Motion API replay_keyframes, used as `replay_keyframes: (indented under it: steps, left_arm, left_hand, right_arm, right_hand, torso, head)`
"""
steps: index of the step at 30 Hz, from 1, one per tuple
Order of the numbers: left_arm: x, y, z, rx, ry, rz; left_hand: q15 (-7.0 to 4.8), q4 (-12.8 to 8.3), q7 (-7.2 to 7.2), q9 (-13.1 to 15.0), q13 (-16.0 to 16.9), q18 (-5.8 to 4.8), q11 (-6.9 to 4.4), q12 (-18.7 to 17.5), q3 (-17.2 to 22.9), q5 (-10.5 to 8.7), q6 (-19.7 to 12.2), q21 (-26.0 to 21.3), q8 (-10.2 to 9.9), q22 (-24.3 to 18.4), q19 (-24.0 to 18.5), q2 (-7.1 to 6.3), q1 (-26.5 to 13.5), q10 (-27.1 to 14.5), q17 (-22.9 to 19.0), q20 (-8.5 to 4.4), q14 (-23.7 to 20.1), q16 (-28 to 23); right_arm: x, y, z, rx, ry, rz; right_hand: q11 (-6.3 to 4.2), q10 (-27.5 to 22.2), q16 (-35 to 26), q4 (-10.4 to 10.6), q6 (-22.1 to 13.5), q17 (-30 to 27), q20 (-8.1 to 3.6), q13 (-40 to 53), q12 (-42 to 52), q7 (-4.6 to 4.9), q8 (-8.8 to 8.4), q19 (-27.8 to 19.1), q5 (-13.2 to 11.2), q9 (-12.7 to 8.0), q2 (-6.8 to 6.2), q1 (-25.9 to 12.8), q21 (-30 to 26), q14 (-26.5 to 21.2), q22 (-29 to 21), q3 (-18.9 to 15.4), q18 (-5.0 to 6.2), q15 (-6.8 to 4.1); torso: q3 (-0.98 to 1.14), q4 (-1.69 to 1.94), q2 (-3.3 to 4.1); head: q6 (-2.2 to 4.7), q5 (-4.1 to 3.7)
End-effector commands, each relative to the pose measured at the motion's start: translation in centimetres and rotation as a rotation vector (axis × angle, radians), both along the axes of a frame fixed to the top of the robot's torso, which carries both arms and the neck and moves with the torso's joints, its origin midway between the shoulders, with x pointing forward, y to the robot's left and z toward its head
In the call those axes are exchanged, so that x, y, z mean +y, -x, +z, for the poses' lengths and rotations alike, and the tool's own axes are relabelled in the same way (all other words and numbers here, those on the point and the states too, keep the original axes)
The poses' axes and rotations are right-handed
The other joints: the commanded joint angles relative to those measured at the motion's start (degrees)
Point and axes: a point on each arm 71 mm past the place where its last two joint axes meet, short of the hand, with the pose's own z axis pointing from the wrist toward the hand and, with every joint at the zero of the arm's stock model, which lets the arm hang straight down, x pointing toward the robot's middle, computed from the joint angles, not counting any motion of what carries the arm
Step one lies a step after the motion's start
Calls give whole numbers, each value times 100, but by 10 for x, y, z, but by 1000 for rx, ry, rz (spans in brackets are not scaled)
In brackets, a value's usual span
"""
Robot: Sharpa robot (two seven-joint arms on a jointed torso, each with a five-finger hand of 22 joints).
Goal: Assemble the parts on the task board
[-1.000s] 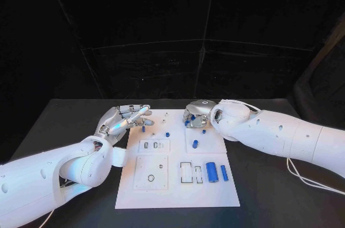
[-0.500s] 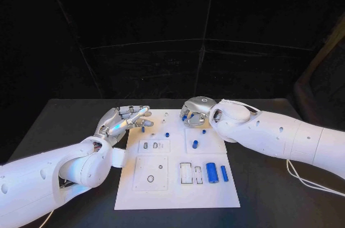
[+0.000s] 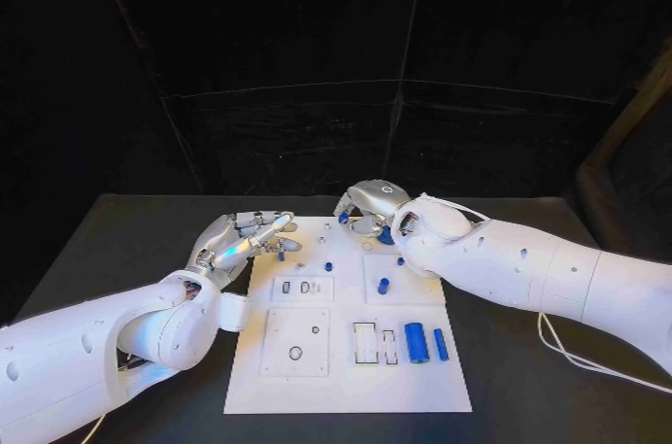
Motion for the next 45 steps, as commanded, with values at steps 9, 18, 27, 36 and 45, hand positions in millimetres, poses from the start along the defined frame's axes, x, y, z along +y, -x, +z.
replay_keyframes:
  steps: [9, 18, 27, 36, 45]
  left_arm:
    - [-4, 1, 4, -7, 8, -25]
    - [-5, 1, 5, -7, 9, -30]
    - [-4, 0, 4, -4, 6, -28]
    - [-3, 0, 4, -1, 5, -27]
    - [0, -2, 3, -1, 1, -20]
  left_hand:
    - [11, -26, 31, -6, -9, 22, 29, -38, -5, -4, -16, -30, -22, -7, 8, 51, 2, 10, 10, 50, -36, -29]
    - [12, -37, 30, -6, -9, 22, 29, -42, -3, -5, -16, -32, -24, -9, 7, 57, 11, 9, 14, 51, -38, -33]
    - [19, -62, 35, -7, -11, 20, 34, -56, -4, -5, -24, -41, -35, -16, -3, 70, 23, -1, 21, 55, -62, -56]
    - [20, -65, 35, -7, -12, 20, 35, -58, -4, -5, -25, -43, -37, -17, -5, 74, 24, -2, 23, 56, -66, -60]
    - [21, -67, 35, -7, -12, 20, 35, -60, -4, -5, -25, -44, -38, -18, -6, 78, 24, -3, 24, 57, -68, -63]
  right_arm:
    - [18, -11, 0, 14, -11, -28]
    - [26, -15, -2, 29, 15, -41]
    - [28, -16, -4, 26, 61, -40]
    - [26, -15, -3, 4, 75, -50]
    - [24, -12, 1, -37, 44, -54]
  right_hand:
    - [-20, 15, 37, 45, -17, 5, 34, -3, -13, 13, -20, -33, 22, -5, -97, -26, 40, 118, 7, 54, -87, -1]
    - [-19, -4, 39, 64, -28, 0, 36, -5, -18, 12, -22, -33, 24, -5, -105, -30, 48, 116, 15, 83, -87, 1]
    - [-18, -13, 39, 68, -34, -7, 35, -6, -19, 11, -23, -35, 25, -6, -108, -24, 51, 114, 15, 104, -86, 4]
    - [-18, -17, 41, 70, -35, -9, 34, -5, -17, 10, -21, -35, 34, -5, -124, -19, 57, 113, 21, 124, -86, 6]
    - [-14, -21, 55, 92, -38, 1, 36, -3, -12, 15, -18, -42, 72, -3, -181, -39, 66, 113, 23, 158, -87, 9]
  torso:
    - [-23, 80, 115]
    - [-25, 103, 163]
    - [-22, 102, 183]
    - [-30, 98, 196]
    - [-29, 90, 210]
  head:
    - [47, -27]
    - [57, -48]
    - [46, -41]
    - [56, -27]
    - [61, -29]
